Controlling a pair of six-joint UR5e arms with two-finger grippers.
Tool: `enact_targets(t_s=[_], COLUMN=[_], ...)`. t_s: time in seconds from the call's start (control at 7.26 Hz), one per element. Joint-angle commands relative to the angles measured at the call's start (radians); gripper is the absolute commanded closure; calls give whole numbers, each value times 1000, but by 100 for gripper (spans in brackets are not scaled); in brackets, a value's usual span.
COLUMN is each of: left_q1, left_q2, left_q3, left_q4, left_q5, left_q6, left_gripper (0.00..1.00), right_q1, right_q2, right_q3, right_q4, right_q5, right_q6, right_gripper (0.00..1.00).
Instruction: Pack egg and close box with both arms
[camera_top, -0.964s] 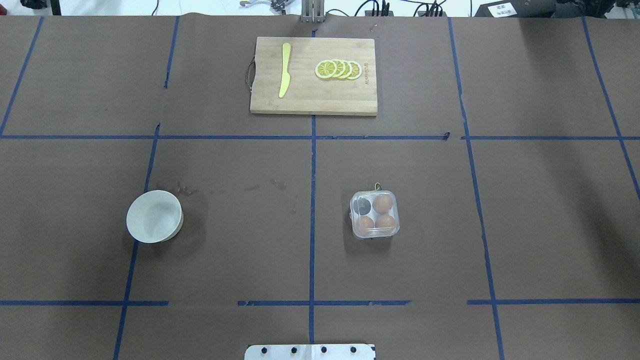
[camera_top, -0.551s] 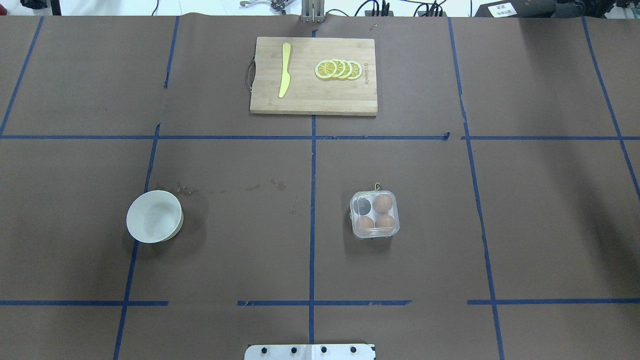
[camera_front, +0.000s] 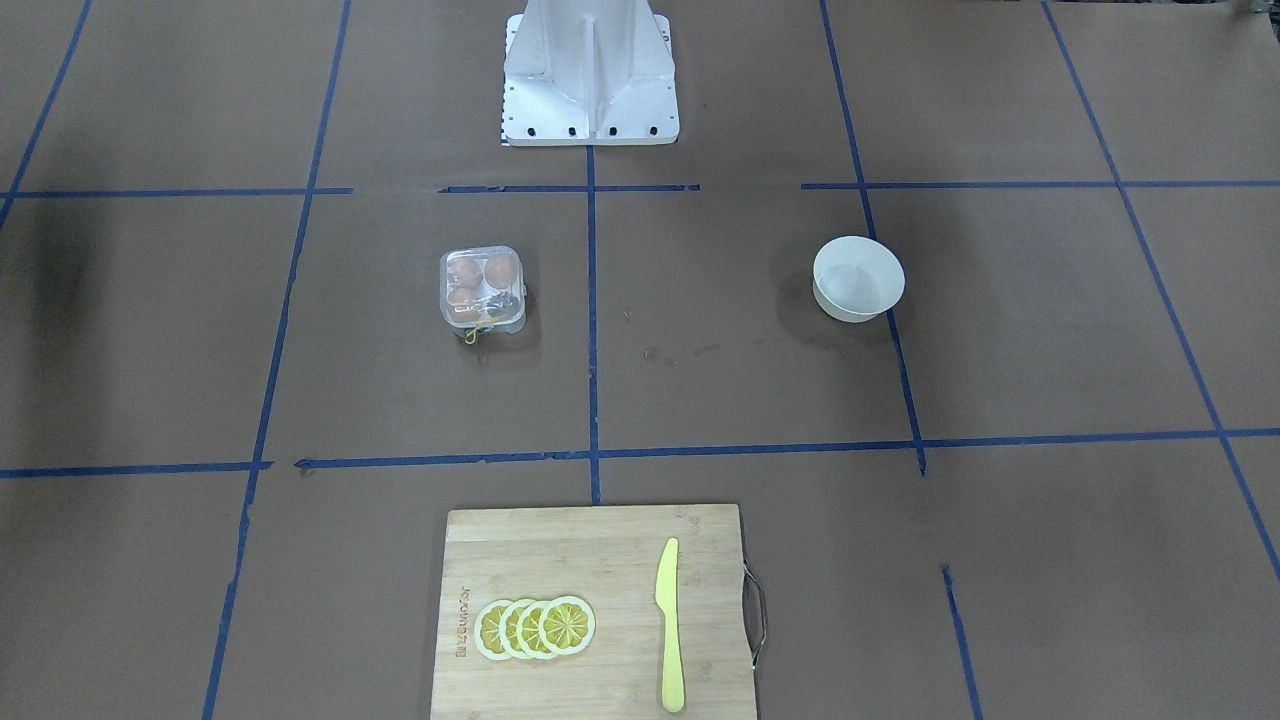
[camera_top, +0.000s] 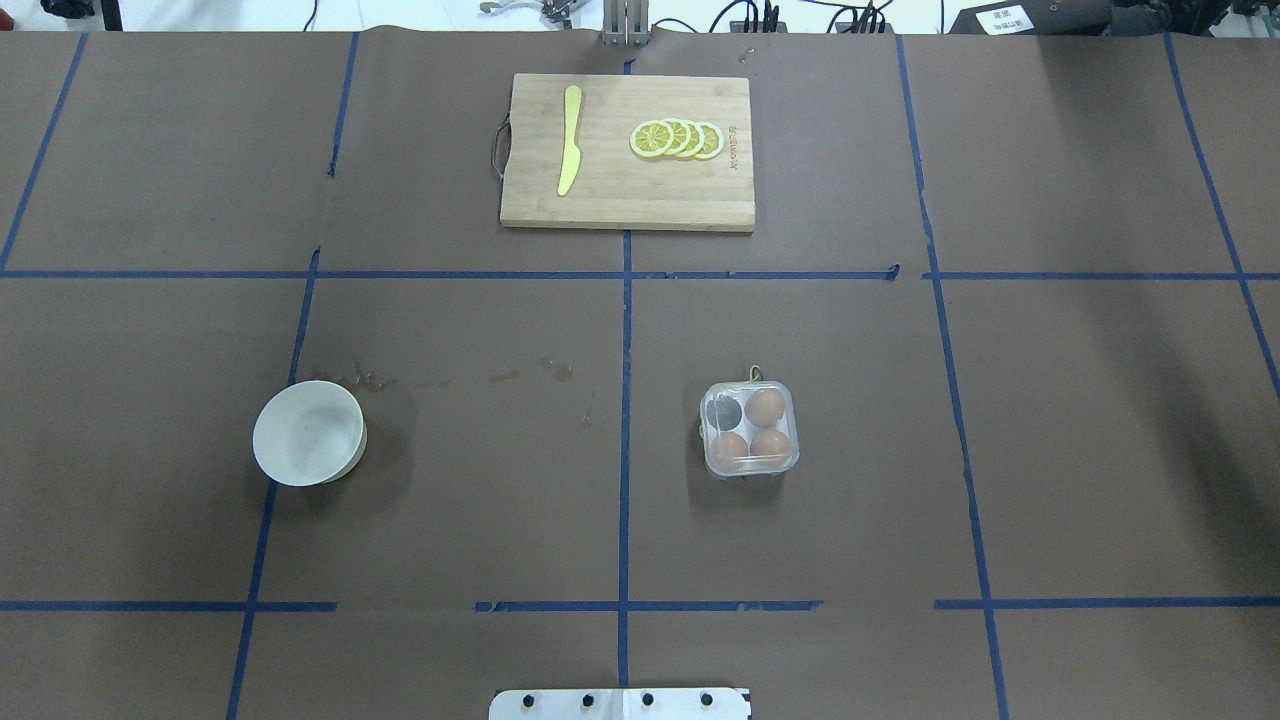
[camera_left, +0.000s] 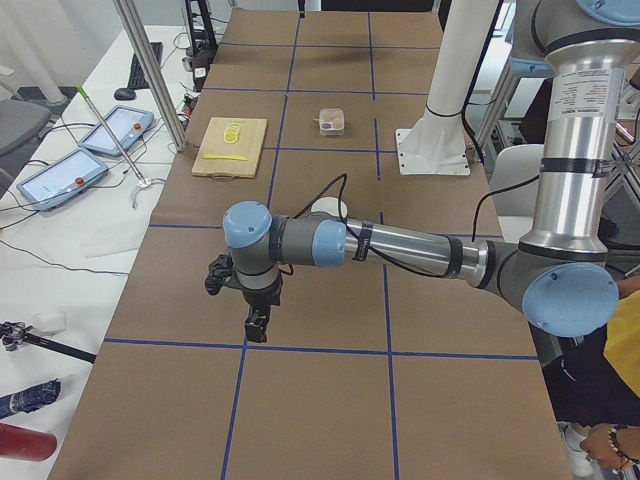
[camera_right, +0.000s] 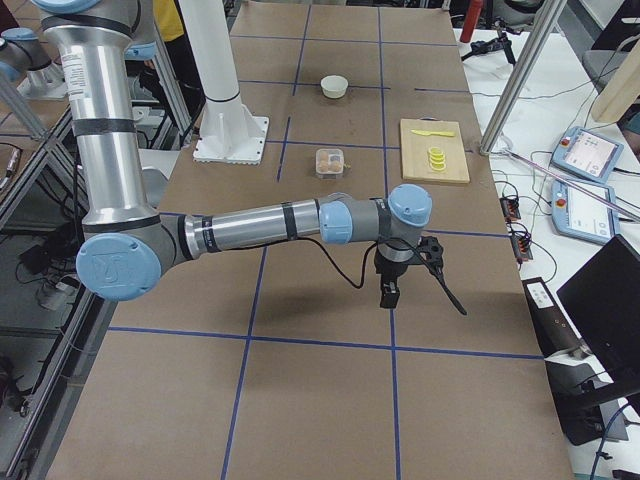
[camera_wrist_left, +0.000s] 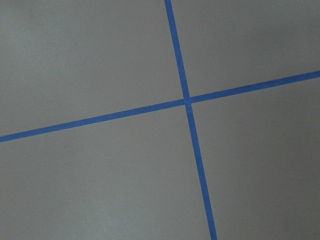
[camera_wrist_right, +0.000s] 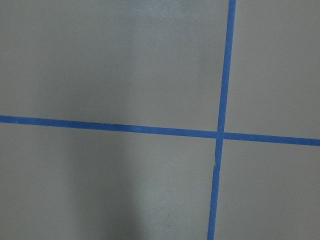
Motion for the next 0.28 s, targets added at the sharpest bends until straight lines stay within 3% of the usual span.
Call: enact_targets(t_s=[0.0,0.14], left_q1=[-24,-30], left_q2=[-6,-14], left_q3=[-7,-42], left_q4=[58,159], left_q5=[0,0], left_q6=[55,67], left_gripper=[0,0], right_q1=[0,0], right_q2=[-1,-1], right_q3=[0,-3], right_q4=[0,0], right_q5=[3,1], right_q6=[0,0], right_gripper=[0,0])
